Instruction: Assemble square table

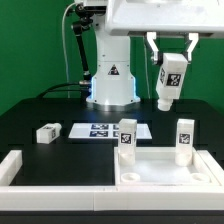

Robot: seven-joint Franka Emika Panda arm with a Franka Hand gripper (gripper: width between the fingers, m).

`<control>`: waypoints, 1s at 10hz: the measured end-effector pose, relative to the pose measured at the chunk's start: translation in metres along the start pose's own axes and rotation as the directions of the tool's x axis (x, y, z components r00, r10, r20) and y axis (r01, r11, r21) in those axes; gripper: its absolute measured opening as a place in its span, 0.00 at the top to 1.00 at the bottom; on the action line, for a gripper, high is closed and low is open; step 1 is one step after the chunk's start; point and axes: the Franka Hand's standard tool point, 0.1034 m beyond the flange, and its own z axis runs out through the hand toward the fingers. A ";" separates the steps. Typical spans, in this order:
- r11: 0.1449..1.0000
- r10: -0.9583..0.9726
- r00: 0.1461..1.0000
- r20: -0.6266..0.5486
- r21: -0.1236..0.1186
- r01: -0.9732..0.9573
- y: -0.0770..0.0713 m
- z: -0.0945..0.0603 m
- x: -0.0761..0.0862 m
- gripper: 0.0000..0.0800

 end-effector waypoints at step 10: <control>1.000 -0.005 0.984 -0.177 -0.023 0.001 -0.030 0.069 -0.005 0.64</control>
Offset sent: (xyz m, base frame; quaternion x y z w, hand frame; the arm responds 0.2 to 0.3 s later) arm 0.0237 0.0099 -0.0279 -0.0994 0.0980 0.0187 0.9900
